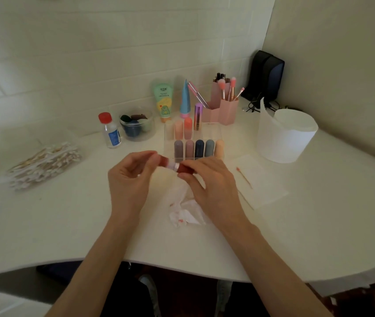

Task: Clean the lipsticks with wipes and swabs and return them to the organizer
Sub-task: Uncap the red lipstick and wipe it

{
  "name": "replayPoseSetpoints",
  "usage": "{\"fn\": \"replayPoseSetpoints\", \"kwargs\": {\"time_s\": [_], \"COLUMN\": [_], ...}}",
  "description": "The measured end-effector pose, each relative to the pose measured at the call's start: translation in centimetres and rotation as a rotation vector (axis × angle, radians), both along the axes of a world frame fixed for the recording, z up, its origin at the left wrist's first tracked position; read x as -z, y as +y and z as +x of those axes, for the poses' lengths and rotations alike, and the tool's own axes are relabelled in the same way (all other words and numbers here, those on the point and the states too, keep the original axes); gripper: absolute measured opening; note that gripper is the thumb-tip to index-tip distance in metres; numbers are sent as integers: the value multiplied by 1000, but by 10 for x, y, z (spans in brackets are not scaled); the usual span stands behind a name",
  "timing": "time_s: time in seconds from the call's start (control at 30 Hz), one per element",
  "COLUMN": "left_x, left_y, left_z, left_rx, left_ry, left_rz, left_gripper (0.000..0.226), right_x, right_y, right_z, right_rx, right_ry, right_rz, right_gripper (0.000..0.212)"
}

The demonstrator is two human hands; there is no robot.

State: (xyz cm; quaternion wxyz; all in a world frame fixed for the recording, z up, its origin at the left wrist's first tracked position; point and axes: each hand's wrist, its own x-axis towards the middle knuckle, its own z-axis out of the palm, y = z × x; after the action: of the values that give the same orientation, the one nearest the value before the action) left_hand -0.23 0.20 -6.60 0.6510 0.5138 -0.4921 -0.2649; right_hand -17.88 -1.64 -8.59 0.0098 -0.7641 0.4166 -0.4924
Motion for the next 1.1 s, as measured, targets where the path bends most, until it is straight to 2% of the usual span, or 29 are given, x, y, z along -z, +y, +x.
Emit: {"fn": "replayPoseSetpoints", "kwargs": {"time_s": [0.07,0.2,0.27,0.67,0.73,0.83,0.97,1.1], "left_x": [-1,6,11,23,17,4,-2,-3], "left_y": [0,-3,-4,-7,-5,2,2,-1], "left_z": [10,30,34,33,31,23,1,-12], "left_rx": [-23,43,51,8,-52,-13,231,274], "left_ry": [38,-386,-487,-646,-597,-427,-205,-24], "left_rz": [22,133,163,191,115,-26,40,55], "left_gripper": [12,16,21,46,45,23,28,19], "right_x": [-1,-2,-2,-1,-3,-8,-10,-11], "right_y": [-1,-3,-2,0,2,5,8,10], "right_z": [-9,-18,-15,-11,-9,-6,-2,0], "right_rx": [54,142,141,155,131,33,-53,-87], "right_ry": [-20,-69,-62,-54,-77,-145,-170,-146], "right_rz": [-24,84,93,139,158,259,298,293], "right_gripper": [20,16,16,19,18,18,20,20]}}
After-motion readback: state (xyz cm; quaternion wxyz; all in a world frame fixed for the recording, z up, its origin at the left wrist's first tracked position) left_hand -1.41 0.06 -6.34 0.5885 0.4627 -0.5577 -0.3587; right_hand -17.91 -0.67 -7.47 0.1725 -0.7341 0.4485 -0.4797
